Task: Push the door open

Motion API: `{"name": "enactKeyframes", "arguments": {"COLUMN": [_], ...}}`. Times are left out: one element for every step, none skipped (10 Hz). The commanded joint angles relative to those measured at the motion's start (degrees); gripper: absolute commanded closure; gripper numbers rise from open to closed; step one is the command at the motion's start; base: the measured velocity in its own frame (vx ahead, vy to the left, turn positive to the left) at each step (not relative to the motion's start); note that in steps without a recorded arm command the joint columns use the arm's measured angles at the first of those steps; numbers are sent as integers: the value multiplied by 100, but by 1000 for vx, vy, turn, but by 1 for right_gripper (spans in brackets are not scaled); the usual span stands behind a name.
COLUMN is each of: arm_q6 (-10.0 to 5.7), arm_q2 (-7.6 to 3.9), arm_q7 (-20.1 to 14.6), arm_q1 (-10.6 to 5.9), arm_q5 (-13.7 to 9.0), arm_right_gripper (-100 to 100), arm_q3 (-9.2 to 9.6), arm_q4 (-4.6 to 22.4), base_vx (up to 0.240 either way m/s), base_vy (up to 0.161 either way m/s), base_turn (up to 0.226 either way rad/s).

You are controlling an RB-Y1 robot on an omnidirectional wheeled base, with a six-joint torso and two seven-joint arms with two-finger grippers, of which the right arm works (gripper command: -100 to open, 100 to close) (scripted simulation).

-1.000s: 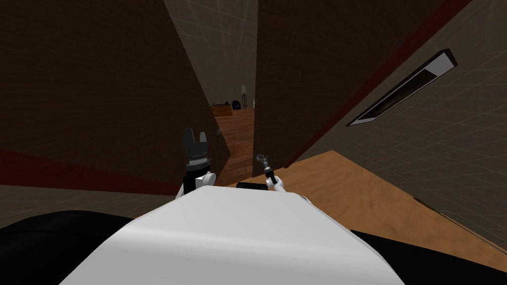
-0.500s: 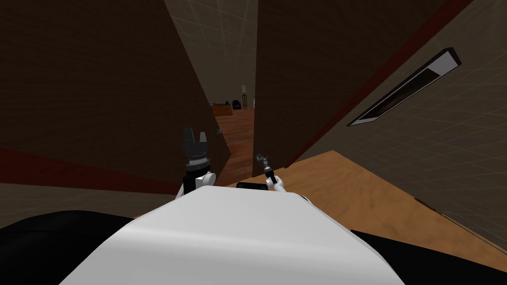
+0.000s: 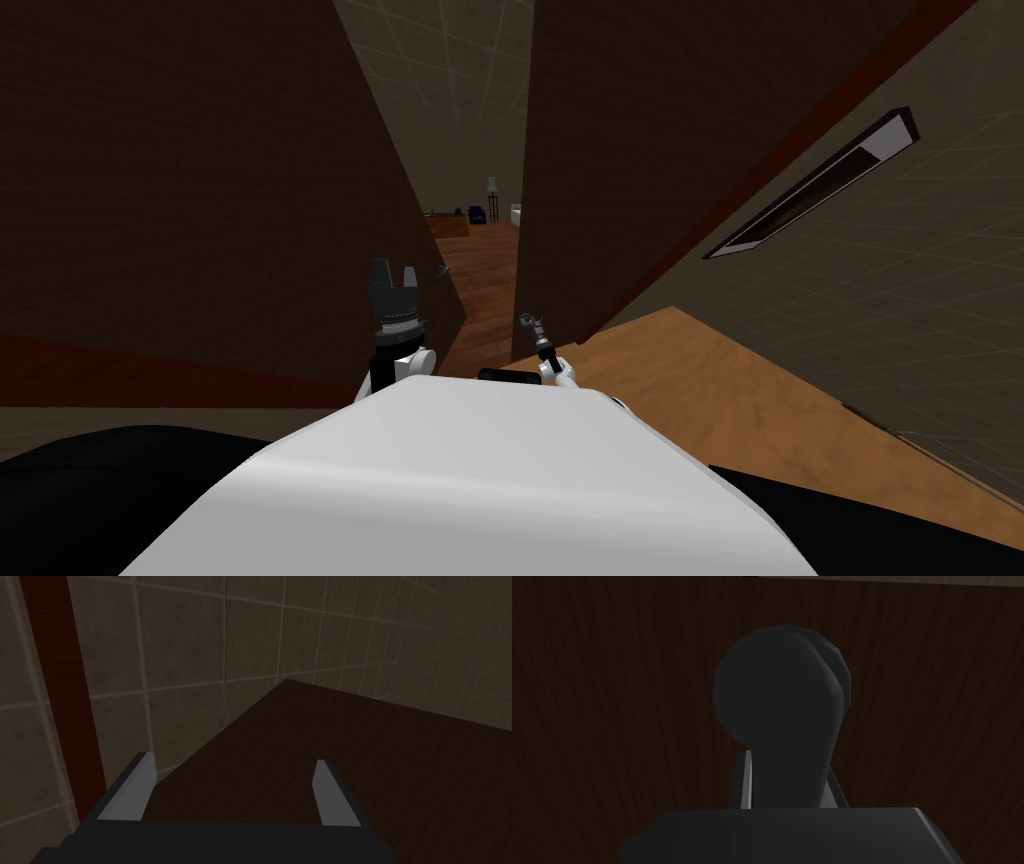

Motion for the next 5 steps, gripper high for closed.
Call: {"name": "enactKeyframes", "arguments": {"arm_q6": [21,21,28,31,36], "arm_q2": [-73,-73,-110,-122,-144], "arm_q7": [34,34,77,93,126], "arm_q1": [-43,-43,-40,-38,-36], "arm_q5": [-55,-55,-106,-124,-163], "arm_right_gripper": [100,100,100,100,100], "arm_q3": [-109,-109,-203,-236,-308], "arm_q4": [-85,-43,-84,-84,-83], "base_vx": [148,102,136,138,152], "base_vy": [108,62,87,85,95], "base_turn": [-47,4,-31,-44,-70]}}
